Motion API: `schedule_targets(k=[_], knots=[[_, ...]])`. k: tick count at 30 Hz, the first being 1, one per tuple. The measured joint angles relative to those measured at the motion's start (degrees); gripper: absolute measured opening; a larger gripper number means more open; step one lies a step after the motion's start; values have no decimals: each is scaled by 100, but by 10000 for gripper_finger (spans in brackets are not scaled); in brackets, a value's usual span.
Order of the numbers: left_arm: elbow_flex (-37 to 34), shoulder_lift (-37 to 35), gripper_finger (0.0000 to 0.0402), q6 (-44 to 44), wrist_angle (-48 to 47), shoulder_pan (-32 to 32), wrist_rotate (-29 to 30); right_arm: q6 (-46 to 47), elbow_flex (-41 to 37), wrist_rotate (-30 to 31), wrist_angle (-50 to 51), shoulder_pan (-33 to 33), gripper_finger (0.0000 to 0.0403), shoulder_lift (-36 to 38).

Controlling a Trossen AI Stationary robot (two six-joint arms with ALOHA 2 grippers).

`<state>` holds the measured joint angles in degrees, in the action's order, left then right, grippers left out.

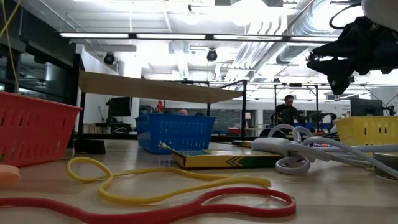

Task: Pick & Place Office Desk Supplies
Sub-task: Put the brown rubber band into the red bin

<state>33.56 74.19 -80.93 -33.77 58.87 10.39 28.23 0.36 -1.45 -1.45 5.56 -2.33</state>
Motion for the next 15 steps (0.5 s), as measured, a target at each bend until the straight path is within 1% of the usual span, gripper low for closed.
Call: schedule_targets(k=[7, 15], knots=[[2, 0, 6, -13, 1, 0, -52, 0, 0, 0, 0, 0, 150, 0], [0, 0, 2, -13, 15, 0, -50, 0, 0, 0, 0, 1, 150, 0]])
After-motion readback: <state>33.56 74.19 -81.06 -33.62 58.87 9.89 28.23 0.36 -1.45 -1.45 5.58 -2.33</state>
